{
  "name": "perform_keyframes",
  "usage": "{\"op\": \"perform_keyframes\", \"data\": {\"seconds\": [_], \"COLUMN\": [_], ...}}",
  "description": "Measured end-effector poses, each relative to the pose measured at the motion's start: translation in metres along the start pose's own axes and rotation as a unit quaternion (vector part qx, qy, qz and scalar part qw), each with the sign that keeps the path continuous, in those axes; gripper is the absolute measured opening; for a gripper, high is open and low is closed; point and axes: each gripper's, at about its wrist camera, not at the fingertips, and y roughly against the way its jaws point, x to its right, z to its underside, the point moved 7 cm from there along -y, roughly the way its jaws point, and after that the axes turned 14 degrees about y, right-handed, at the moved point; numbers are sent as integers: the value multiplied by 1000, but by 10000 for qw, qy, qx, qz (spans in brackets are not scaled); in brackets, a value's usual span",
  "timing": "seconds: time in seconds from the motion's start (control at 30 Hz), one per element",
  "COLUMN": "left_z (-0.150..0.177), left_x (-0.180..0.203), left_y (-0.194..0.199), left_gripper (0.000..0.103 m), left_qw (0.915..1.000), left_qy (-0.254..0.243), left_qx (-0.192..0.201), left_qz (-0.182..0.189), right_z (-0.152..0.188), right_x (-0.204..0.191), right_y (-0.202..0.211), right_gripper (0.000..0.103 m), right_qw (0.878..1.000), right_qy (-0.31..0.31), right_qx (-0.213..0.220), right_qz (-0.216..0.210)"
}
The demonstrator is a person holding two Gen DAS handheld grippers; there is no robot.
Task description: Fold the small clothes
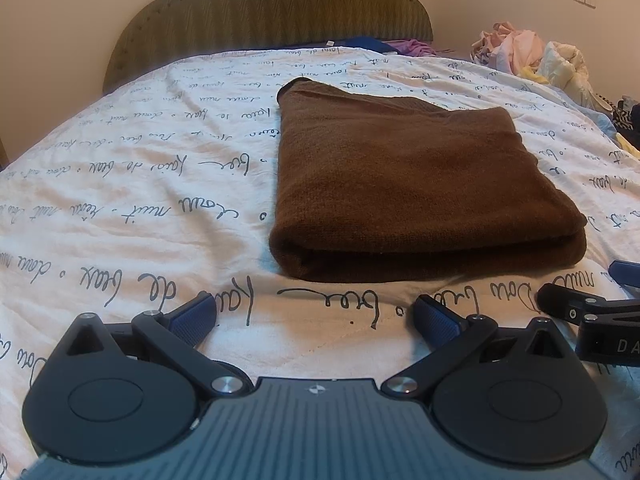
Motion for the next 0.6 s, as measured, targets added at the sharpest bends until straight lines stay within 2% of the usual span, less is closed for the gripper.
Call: {"op": "perform_keyframes", "data": {"seconds": [0.6], "left_z": [0], "left_x": [0], "left_y": [0], "left_gripper": [103], "left_qw": [10000], "left_qy": [1], "left_qx": [0], "left_qz": [-2], "right_z": [0], "right_x": [-1], "right_y": [1], "right_gripper": [103], "right_qw": [10000], "right_qy": [27], "right_qx": [-4], "right_qz": [15]}}
